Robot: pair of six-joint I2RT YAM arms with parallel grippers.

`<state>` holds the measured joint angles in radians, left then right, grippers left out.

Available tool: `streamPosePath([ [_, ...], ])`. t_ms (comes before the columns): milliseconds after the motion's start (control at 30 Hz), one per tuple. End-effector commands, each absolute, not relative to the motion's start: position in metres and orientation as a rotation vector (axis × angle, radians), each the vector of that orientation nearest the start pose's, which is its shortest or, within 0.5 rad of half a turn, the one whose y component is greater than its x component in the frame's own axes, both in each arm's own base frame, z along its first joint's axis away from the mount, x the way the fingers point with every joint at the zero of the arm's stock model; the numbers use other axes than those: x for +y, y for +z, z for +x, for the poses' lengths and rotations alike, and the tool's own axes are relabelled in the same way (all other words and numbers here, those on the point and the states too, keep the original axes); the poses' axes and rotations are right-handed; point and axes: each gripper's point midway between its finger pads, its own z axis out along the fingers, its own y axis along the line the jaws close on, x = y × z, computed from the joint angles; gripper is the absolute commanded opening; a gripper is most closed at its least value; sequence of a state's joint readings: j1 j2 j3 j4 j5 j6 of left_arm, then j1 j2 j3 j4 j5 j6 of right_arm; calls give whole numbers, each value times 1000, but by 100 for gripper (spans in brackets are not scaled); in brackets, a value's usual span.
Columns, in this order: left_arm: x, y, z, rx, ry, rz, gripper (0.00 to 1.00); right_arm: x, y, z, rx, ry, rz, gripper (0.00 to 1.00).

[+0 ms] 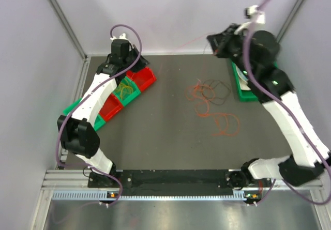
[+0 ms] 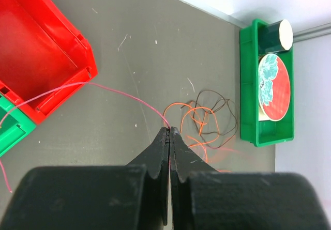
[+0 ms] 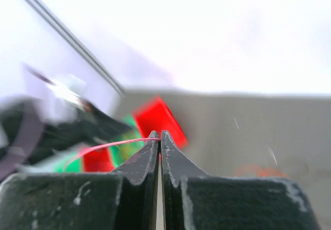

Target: Untangle the cables

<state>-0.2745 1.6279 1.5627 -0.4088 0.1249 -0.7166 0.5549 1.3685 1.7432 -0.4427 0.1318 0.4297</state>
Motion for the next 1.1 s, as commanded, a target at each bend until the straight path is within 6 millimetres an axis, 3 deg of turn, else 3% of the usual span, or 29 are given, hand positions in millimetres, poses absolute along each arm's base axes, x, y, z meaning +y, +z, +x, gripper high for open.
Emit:
streamPosePath([
  [0, -184, 287, 460, 2052, -772, -372, 0, 219, 449, 355, 1682, 667, 3, 0],
  [133, -183, 283, 457, 2061, -774, -366, 0, 241, 308, 380, 1997, 591, 12, 0],
  [200, -190, 282, 453, 2074, -813, -325, 0, 242, 276, 384, 2065, 558, 26, 0],
  [267, -200, 276, 450, 2101, -857, -276, 0, 245, 257, 386, 2119, 547, 30, 0],
  [433, -229, 250, 427, 2187, -1027, -129, 0, 250, 271, 387, 2082, 588, 17, 0],
  [733, -278, 231, 386, 2175, -1233, 80, 0, 264, 266, 394, 2102, 661, 40, 0],
  [833, -304, 221, 369, 2200, -1267, 176, 2, 269, 267, 398, 2106, 707, 61, 0],
  [900, -306, 214, 366, 2218, -1261, 188, 5, 268, 269, 402, 2104, 714, 83, 0],
  [1000, -307, 203, 363, 2235, -1278, 175, 19, 268, 271, 405, 2108, 757, 101, 0],
  [1067, -310, 196, 361, 2228, -1298, 181, 39, 267, 273, 407, 2106, 785, 119, 0],
])
